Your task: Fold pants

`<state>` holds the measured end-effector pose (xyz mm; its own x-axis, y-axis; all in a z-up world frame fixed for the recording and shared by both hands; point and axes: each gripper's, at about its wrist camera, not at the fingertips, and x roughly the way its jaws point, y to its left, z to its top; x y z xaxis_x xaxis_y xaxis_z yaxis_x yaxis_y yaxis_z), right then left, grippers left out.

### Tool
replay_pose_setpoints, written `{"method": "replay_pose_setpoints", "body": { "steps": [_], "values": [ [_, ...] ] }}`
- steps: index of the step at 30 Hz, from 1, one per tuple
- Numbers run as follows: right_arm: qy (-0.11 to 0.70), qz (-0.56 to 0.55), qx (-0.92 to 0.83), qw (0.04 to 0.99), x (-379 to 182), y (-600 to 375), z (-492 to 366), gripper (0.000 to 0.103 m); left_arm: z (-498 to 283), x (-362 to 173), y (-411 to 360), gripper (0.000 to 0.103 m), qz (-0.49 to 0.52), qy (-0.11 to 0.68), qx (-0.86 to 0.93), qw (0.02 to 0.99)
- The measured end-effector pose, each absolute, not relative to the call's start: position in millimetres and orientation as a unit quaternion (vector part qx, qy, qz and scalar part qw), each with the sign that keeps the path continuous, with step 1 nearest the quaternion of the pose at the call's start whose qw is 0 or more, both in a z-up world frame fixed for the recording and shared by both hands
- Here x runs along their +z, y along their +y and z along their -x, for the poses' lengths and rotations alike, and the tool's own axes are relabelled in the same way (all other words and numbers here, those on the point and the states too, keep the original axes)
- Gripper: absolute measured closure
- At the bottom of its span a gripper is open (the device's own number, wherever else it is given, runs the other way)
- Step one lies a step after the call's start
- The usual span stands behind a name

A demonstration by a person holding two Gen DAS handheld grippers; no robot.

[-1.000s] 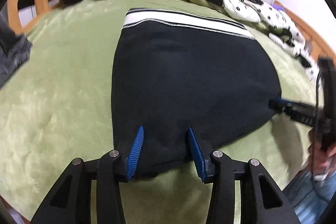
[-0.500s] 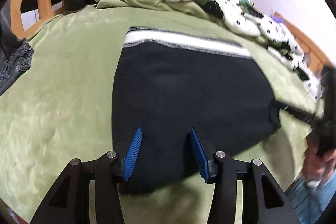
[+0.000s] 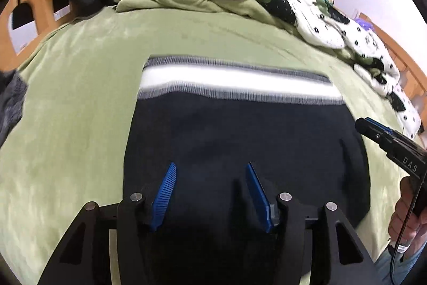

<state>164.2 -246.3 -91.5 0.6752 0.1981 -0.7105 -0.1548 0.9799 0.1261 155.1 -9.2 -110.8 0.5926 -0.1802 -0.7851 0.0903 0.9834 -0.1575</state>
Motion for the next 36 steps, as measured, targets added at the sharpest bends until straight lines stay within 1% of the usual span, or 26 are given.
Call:
{"method": "replay_pose_setpoints", "body": {
  "steps": [4, 5, 6, 7, 8, 12, 15, 20, 26, 30, 32, 36],
  "values": [
    [0.395, -0.036, 0.094, 0.913, -100.2, -246.0, -213.7, 0.064, -206.4, -112.9, -3.7, 0.051, 0.063, 0.428, -0.066, 0.899],
    [0.407, -0.028, 0.089, 0.909, -110.2, -245.0, -225.8, 0.064, -220.5, -121.6, -4.0, 0.051, 0.047, 0.431, -0.052, 0.899],
    [0.419, -0.020, 0.085, 0.904, -118.9, -244.0, -235.0, 0.067, -227.1, -127.7, -4.2, 0.051, 0.029, 0.434, -0.040, 0.900],
    [0.422, -0.010, 0.080, 0.903, -129.0, -243.2, -239.4, 0.068, -231.1, -134.8, -4.6, 0.047, 0.012, 0.439, -0.032, 0.898],
    [0.403, 0.002, 0.078, 0.912, -132.6, -241.8, -236.5, 0.068, -233.7, -140.2, -2.4, 0.043, 0.010, 0.446, -0.039, 0.894],
    [0.401, 0.015, 0.071, 0.913, -132.1, -238.8, -233.4, 0.068, -238.2, -140.0, 9.4, 0.041, 0.044, 0.454, -0.051, 0.888],
    [0.403, 0.009, 0.078, 0.912, -131.9, -242.3, -235.5, 0.068, -236.3, -140.8, 7.3, 0.040, 0.036, 0.454, -0.051, 0.889],
    [0.413, 0.004, 0.064, 0.908, -128.0, -245.1, -220.9, 0.068, -222.0, -142.3, 13.9, 0.040, 0.064, 0.483, -0.037, 0.873],
    [0.431, 0.028, 0.069, 0.899, -123.7, -242.9, -185.9, 0.068, -192.1, -143.7, 14.3, 0.040, 0.062, 0.498, -0.029, 0.864],
    [0.447, 0.044, 0.068, 0.891, -117.2, -245.5, -158.9, 0.068, -165.3, -137.6, 19.5, 0.042, 0.084, 0.512, -0.028, 0.854],
    [0.452, 0.029, 0.075, 0.888, -117.4, -251.1, -146.0, 0.068, -150.7, -138.5, 20.3, 0.042, 0.103, 0.518, -0.037, 0.848],
    [0.480, 0.032, 0.067, 0.874, -124.5, -253.0, -115.4, 0.068, -117.1, -140.2, 6.1, 0.042, 0.093, 0.529, -0.027, 0.843]
  ]
}}
